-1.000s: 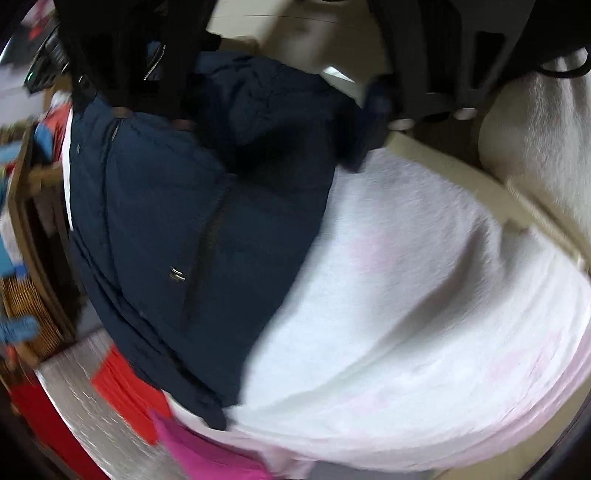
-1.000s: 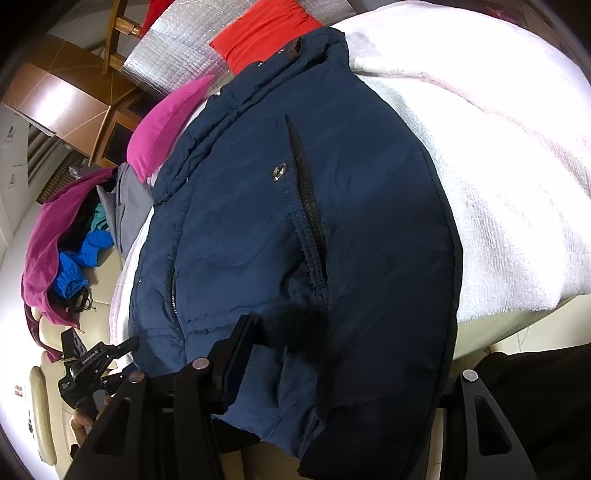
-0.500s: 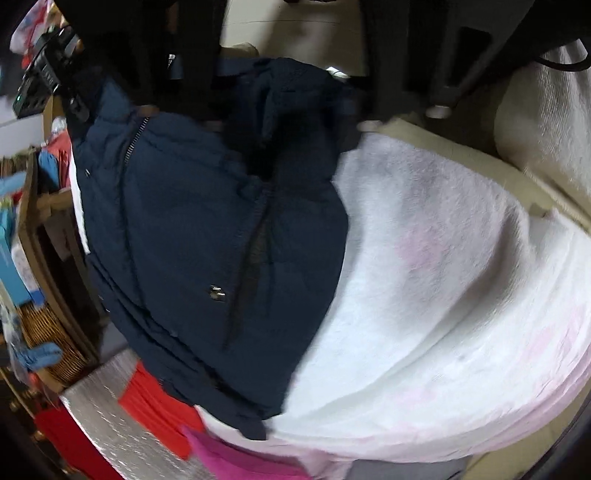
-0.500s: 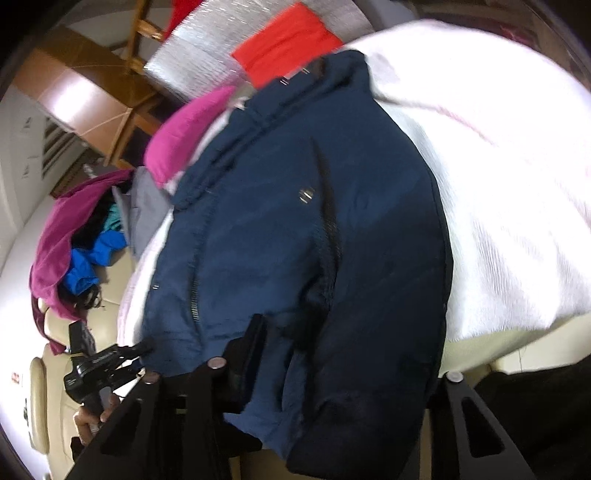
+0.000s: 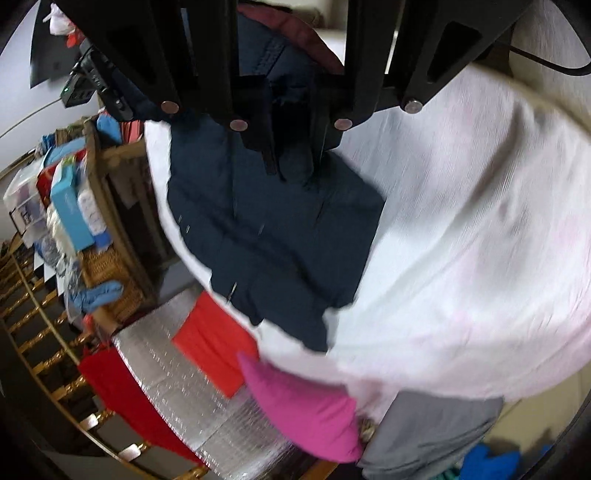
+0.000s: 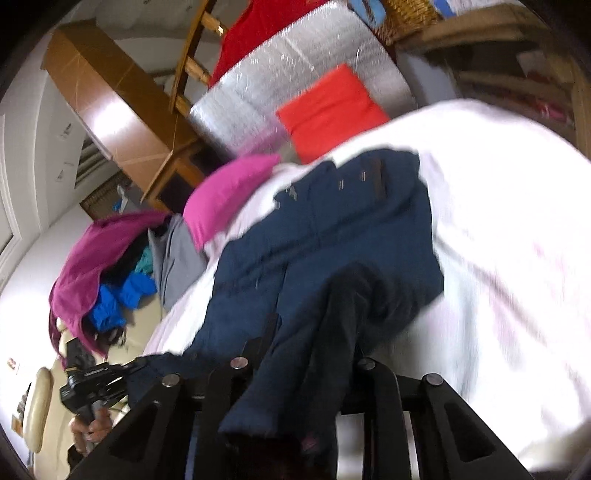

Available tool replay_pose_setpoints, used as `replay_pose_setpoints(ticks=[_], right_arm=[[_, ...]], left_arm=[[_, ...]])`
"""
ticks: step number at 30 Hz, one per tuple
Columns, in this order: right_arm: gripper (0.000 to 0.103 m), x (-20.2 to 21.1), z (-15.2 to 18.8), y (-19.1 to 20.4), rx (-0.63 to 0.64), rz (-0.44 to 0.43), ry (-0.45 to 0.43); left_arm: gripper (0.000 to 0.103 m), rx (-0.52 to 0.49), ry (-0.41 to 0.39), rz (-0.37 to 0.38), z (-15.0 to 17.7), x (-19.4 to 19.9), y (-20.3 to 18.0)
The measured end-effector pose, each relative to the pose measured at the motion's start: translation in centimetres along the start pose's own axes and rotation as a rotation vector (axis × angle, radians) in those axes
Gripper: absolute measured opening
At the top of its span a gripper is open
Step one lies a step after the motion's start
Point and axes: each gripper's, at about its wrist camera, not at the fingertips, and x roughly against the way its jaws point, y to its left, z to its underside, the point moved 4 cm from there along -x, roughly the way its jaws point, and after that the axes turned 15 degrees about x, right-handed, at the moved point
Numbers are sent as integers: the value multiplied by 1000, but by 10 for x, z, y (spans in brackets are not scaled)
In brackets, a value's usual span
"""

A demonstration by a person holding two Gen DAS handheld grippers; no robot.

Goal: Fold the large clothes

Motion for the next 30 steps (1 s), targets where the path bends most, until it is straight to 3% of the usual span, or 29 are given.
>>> replay_pose_setpoints(ticks=[6,9,14,19,22,27,30], right_arm=[[24,-31,-57,-20,6,77,-78],[24,-59,-88,-30,24,114,-89],[23,-120,-145,-45,75,166,-93],[23,-193,-200,-84,80,265,-93],[23,-235,-216,-117,15,275,-66],[23,-283,-225,-138,2,312,-38],[26,-303,-230,-160,-119,270,-10]], left_arm=[[14,38,-38,27,-51,-44,-22],[14,30,-47,23,-81,-85,-45],[14,-5,-56,-23,-132,-144,-82],[14,-9,-111,-108,-194,-199,-89],[13,26,-80,-128,-214,-238,-78],[15,-16,-76,-155,-232,-277,-80],[18,1,-19,-187,-246,-296,-78]])
